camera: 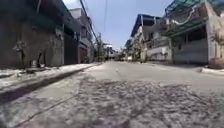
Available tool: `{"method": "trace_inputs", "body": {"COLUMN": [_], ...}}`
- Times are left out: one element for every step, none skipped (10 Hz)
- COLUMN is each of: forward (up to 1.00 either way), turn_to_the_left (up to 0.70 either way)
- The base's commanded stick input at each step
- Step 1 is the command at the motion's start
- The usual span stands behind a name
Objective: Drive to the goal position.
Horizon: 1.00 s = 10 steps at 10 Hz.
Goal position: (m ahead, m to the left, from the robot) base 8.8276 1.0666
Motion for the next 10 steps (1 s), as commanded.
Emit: {"method": "trace_inputs", "body": {"forward": [1.0, 1.0, 1.0, 1.0, 1.0, 1.0, 1.0, 1.0, 1.0, 1.0], "turn_to_the_left": [0.0, 0.0, 0.0, 0.0, 0.0, 0.0, 0.0, -0.02, -0.04, -0.1]}}
